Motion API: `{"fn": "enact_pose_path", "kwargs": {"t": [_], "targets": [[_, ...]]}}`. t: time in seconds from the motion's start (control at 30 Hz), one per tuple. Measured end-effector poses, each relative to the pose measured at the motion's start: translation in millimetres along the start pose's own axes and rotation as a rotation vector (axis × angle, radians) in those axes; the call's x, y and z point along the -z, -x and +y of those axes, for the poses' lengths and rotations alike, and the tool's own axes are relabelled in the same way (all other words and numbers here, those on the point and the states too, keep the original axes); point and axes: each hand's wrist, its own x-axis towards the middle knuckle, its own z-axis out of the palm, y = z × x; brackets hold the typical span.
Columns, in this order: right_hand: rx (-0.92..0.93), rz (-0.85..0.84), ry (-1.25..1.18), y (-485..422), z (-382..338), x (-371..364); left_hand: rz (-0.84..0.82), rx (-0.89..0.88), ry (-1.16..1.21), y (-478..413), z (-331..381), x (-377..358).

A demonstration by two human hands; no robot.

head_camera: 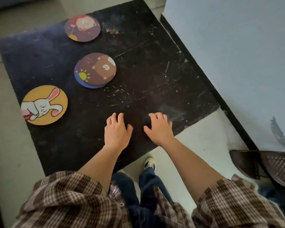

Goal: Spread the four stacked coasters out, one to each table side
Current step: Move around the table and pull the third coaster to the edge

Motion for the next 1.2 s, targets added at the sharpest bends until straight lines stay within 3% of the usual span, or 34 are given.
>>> {"fn": "enact_pose_path", "kwargs": {"t": [0.3,0.67,0.97,1.1,1.2], "targets": [[0.220,-0.022,0.057,-58.9,-12.7,18.0,0.121,0.238,0.115,-22.7,3.1,11.4],[0.202,-0.057,-0.089,-151.2,-91.5,25.7,0.284,0.299,0.167,-114.5,-28.4,52.4],[0.024,-0.046,-0.408,-200.6,-129.7,28.6,0.203,0.381,-0.033,-176.5,-50.5,71.7],[-0.287,0.028,-0.861,-207.6,-146.0,28.7,0.238,0.421,0.098,-177.4,-44.3,69.7],[-0.369,0.010,-0.990,-213.6,-152.2,31.2,0.367,0.489,0.309,-181.9,-39.2,75.2]]}}
